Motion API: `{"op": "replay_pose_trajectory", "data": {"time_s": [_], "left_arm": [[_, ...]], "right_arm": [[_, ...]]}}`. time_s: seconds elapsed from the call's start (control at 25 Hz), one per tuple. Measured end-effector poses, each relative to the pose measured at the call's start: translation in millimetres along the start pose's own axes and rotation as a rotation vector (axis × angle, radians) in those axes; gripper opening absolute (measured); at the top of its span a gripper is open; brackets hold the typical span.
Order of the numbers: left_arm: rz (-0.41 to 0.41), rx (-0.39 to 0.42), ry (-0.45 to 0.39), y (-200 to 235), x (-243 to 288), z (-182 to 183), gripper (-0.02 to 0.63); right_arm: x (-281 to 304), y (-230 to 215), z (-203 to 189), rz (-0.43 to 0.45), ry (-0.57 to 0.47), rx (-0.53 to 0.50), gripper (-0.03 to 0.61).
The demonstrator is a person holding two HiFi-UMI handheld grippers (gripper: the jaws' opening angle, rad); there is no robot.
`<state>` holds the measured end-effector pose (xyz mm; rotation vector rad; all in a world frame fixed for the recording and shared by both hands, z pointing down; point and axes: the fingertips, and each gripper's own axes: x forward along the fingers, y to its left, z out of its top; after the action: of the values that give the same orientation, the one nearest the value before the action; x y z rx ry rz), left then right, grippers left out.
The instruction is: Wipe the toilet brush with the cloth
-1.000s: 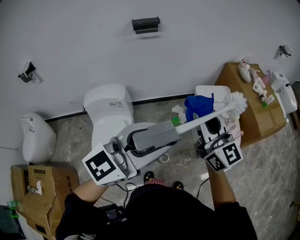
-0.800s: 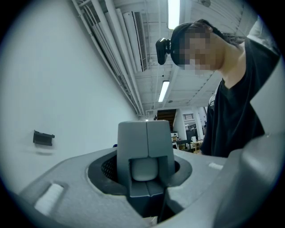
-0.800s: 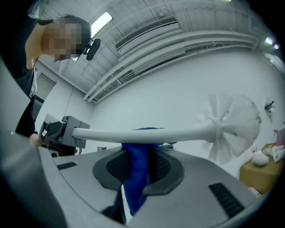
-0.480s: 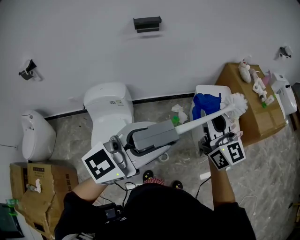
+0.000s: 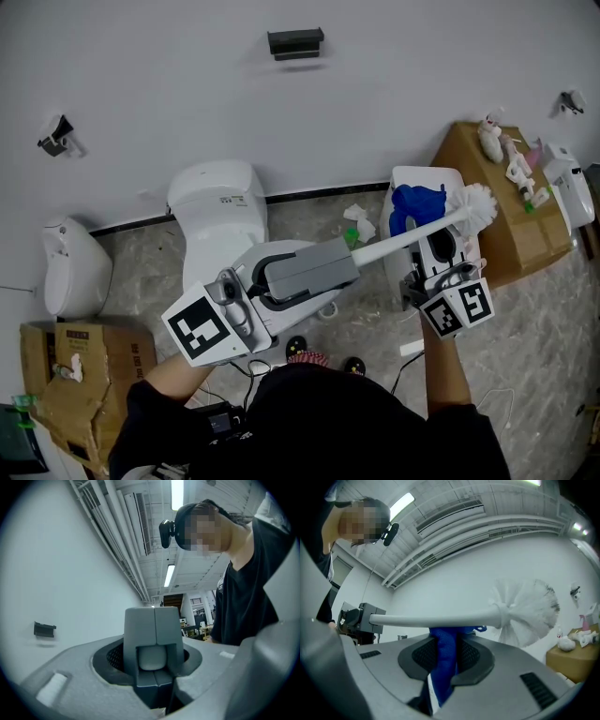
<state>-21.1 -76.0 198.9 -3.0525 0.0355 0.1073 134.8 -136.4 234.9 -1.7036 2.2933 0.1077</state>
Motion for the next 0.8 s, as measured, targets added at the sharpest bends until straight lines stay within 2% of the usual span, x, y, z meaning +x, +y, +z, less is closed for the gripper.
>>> {"op": "replay_pose_trajectory", "data": {"time_s": [0.2, 0.44, 0.72, 0.8], "left_arm": [[0.027, 0.005, 0.000, -0.2, 0.6, 0.9, 0.179], [0.098, 0.007, -0.013, 15.4, -7.4, 7.9, 0.179], [0.168, 0.066, 0.019, 39.1, -33.3, 1.7, 0.179], [0.190, 0.062, 0.019, 45.2, -37.3, -2.6, 0.179]], "right_arm": [[-1.5, 3.9, -6.1, 0.023, 0.022, 0.010, 0.077], [-1.6, 14.1, -12.2, 0.052, 0.045, 0.017, 0.077], [6.4, 40.9, -28.6, 0.107, 0.089, 0.029, 0.077], [7.4, 43.5, -32.4, 0.115, 0.097, 0.035, 0.077]]}}
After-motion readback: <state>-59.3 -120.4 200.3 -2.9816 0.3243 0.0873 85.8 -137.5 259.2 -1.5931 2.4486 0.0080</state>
